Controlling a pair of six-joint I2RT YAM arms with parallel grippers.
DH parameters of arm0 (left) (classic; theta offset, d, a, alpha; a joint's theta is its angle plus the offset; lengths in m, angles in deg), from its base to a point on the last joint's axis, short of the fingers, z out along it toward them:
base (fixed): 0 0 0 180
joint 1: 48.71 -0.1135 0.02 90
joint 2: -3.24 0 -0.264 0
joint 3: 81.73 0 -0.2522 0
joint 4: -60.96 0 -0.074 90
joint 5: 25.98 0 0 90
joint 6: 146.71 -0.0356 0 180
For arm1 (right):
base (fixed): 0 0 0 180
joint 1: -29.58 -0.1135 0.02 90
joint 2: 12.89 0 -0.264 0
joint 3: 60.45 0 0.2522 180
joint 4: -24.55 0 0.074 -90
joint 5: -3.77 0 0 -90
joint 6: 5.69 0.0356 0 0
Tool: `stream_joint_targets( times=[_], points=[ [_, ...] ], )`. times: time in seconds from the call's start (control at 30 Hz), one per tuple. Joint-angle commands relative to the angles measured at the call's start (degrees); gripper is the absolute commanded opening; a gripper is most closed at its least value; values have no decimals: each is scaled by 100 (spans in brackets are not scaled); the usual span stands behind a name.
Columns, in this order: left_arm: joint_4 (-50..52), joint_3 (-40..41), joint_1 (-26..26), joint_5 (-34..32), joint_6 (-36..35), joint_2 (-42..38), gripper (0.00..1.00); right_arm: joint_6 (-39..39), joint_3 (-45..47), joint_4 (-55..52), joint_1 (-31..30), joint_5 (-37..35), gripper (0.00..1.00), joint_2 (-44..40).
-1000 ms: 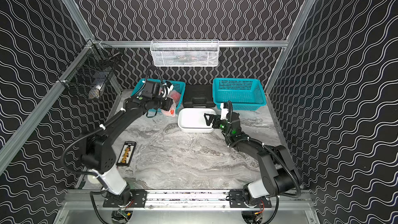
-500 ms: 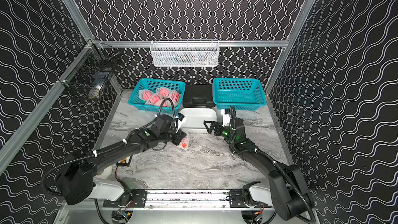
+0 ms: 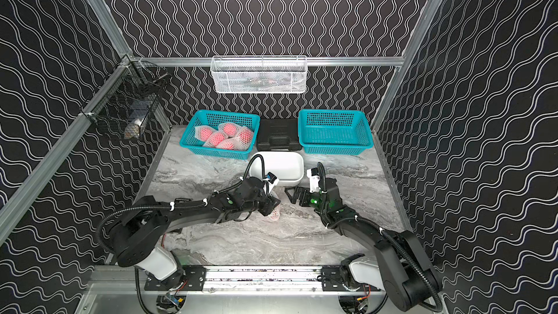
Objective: Remove foam nets from apples
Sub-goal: Place the apple at the center of the board.
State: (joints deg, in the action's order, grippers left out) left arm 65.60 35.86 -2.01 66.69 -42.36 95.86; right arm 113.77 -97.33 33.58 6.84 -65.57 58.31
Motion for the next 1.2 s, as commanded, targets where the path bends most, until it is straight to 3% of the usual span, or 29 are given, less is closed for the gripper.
stream_joint_targets(
  times=[0.0,0.1,0.2,0.3,0.57,0.77,1.17],
  points=[
    [-218,-6,-26,-275,-112,-116,63,-45,-33,63,-28,82,100,53],
    [-256,84,-169,-239,-21,-375,71,-28,-57,-16,-34,160,100,64],
    [-307,185,-356,-33,120,-685,86,-45,-79,-144,-42,303,100,-36],
    [-180,205,-482,8,156,-936,90,-69,-58,-270,-55,324,100,-198],
    [-113,597,-1014,313,501,-1161,88,-165,-119,-752,-301,367,100,-302],
    [-98,1084,-1170,194,651,-1501,88,-502,-536,-1251,-953,47,100,-121],
    [-437,2122,-1211,109,822,-2393,88,-808,-1883,-2404,-1492,-514,100,1107]
  ],
)
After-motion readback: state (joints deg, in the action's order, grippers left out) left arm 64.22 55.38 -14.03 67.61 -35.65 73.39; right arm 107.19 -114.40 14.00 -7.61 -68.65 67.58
